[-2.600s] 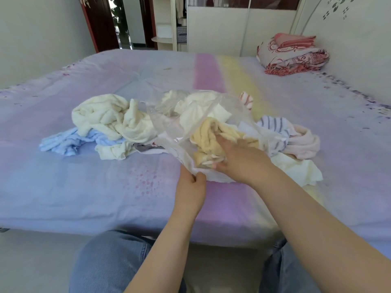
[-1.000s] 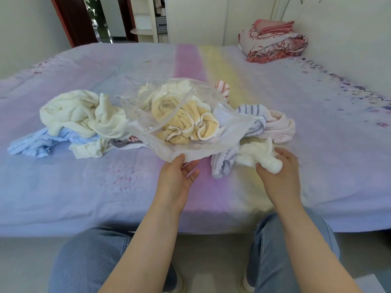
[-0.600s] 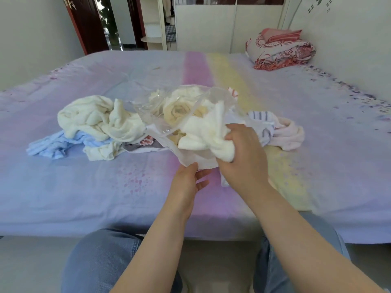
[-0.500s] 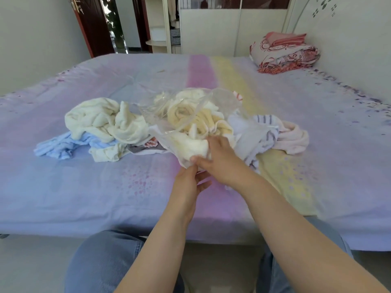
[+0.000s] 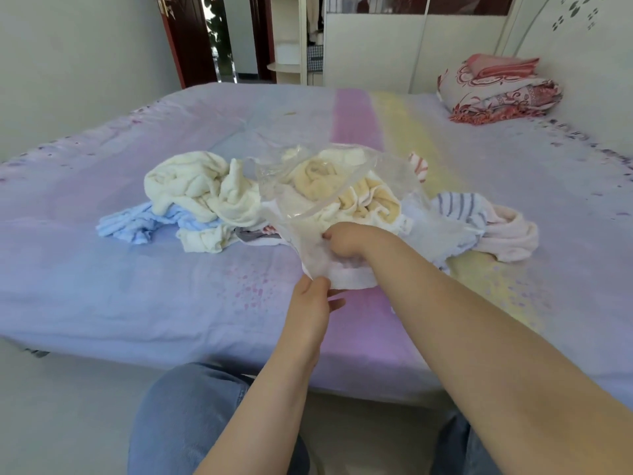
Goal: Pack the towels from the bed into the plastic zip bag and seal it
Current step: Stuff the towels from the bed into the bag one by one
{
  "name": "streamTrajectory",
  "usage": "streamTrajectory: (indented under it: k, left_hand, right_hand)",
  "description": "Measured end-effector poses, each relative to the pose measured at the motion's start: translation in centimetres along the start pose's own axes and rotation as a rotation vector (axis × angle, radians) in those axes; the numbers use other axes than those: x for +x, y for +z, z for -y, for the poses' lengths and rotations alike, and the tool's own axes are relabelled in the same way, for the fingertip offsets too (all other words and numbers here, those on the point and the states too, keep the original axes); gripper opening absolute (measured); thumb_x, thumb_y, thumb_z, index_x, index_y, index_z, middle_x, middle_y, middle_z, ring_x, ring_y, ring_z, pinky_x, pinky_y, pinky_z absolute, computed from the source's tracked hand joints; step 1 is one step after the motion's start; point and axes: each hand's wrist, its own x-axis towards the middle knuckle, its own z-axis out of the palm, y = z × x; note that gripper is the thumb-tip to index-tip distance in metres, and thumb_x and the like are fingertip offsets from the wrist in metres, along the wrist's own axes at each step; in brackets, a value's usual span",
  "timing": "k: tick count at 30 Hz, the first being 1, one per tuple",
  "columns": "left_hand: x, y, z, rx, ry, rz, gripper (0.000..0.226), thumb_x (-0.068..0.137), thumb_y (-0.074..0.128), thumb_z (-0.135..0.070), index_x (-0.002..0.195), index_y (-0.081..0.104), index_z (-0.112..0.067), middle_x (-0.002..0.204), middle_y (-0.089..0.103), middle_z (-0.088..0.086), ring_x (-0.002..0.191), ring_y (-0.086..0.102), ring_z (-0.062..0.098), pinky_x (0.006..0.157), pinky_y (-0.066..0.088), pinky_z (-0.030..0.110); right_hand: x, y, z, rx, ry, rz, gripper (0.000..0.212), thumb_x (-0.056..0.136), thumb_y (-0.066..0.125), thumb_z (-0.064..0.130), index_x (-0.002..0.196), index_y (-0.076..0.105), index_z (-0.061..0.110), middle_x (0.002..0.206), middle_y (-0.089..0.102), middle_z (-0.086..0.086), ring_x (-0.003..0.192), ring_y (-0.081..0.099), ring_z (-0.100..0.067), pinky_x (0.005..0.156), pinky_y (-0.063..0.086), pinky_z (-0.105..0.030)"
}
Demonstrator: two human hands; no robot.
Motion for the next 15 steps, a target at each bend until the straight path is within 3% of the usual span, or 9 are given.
streamTrajectory:
  k: [4, 7, 11, 13, 15]
  left_hand:
    - [0.5, -0.5, -0.4, -0.057, 0.006, -0.038, 0.033, 0.096, 0.035, -0.009, 0.117, 0.059, -0.018, 0.113, 0.067, 0.010, 0.093, 0.066, 0.020, 0.083, 0.058, 0.036]
    - [1.0, -0.4, -0.3, -0.057, 0.046, -0.014, 0.037, 0.099, 0.034, -0.013, 0.128, 0.055, -0.021, 0.116, 0.068, 0.003, 0.094, 0.068, 0.015, 0.083, 0.057, 0.034]
    - [1.5, 0.5, 0.3, -0.068, 0.054, 0.013, 0.038, 0.099, 0.036, -0.019, 0.134, 0.051, -0.022, 0.125, 0.062, 0.006, 0.092, 0.062, 0.013, 0.084, 0.057, 0.035]
    - [1.5, 1.1, 0.5, -0.073, 0.055, 0.030, 0.038, 0.100, 0.037, -0.022, 0.135, 0.050, -0.023, 0.123, 0.061, 0.006, 0.091, 0.061, 0.012, 0.087, 0.056, 0.036]
    - [1.5, 1.6, 0.7, -0.107, 0.060, 0.048, 0.036, 0.102, 0.037, -0.025, 0.136, 0.048, -0.024, 0.123, 0.059, 0.004, 0.091, 0.060, 0.011, 0.090, 0.055, 0.038]
  right_hand:
    - [2.0, -1.2, -0.9, -0.019, 0.044, -0.089, 0.043, 0.096, 0.045, 0.015, 0.139, 0.046, 0.009, 0.141, 0.048, -0.011, 0.125, 0.048, -0.029, 0.103, 0.039, -0.036]
    - [-0.9, -1.4, -1.8, 0.039, -0.001, -0.264, 0.040, 0.100, 0.036, 0.017, 0.139, 0.048, 0.017, 0.142, 0.050, -0.005, 0.126, 0.049, -0.024, 0.105, 0.039, -0.036]
    - [-8.9, 1.7, -3.3, 0.291, -0.150, -0.709, 0.029, 0.099, 0.042, 0.024, 0.121, 0.062, 0.025, 0.122, 0.061, 0.007, 0.113, 0.055, -0.011, 0.094, 0.043, -0.028]
    - [-11.2, 4.1, -4.7, 0.429, -0.244, -1.030, 0.023, 0.098, 0.047, 0.019, 0.112, 0.065, 0.019, 0.110, 0.063, 0.007, 0.106, 0.056, -0.010, 0.089, 0.043, -0.023]
    - [-11.7, 6.6, -7.1, 0.619, -0.207, -1.342, 0.018, 0.098, 0.046, 0.014, 0.107, 0.061, 0.016, 0.104, 0.059, 0.005, 0.097, 0.056, -0.014, 0.084, 0.045, -0.026]
